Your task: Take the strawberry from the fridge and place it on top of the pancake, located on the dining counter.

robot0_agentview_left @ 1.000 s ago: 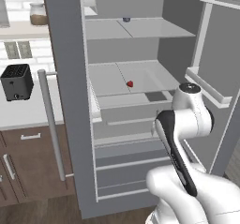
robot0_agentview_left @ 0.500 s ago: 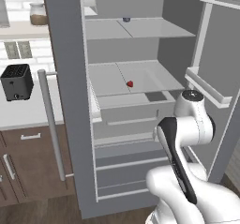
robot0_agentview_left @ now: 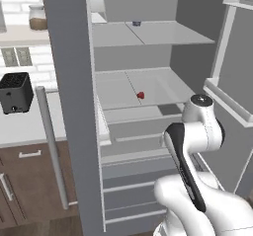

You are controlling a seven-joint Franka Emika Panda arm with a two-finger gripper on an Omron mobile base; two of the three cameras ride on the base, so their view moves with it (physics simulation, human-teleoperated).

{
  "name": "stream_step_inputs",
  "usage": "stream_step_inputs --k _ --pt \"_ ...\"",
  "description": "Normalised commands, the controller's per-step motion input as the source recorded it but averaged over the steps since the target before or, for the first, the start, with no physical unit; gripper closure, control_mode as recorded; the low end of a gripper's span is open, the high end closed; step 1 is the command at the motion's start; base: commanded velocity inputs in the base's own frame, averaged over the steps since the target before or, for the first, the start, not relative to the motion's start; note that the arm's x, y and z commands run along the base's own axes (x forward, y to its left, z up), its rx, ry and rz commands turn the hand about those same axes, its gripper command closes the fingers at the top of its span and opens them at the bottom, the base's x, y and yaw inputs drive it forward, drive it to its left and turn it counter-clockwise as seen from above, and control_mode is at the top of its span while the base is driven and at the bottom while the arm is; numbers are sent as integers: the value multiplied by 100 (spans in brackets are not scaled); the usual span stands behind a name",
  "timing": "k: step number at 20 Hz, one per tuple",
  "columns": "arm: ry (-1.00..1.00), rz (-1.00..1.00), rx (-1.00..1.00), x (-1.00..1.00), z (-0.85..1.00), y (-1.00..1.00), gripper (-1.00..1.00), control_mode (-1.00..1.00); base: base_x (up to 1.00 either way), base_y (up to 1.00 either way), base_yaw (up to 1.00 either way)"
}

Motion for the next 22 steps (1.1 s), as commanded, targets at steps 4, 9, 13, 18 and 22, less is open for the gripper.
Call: stream_step_inputs --k 4,9,13,18,22 --pt "0 0 0 0 0 0 -100 100 82 0 0" --pt "0 0 0 0 0 0 -100 100 53 0 0" --pt "0 0 0 0 0 0 -100 100 41 0 0" --pt "-25 5 -3 35 26 4 -100 -100 6 3 0" --pt "-27 13 0 72 41 16 -100 -100 0 0 0"
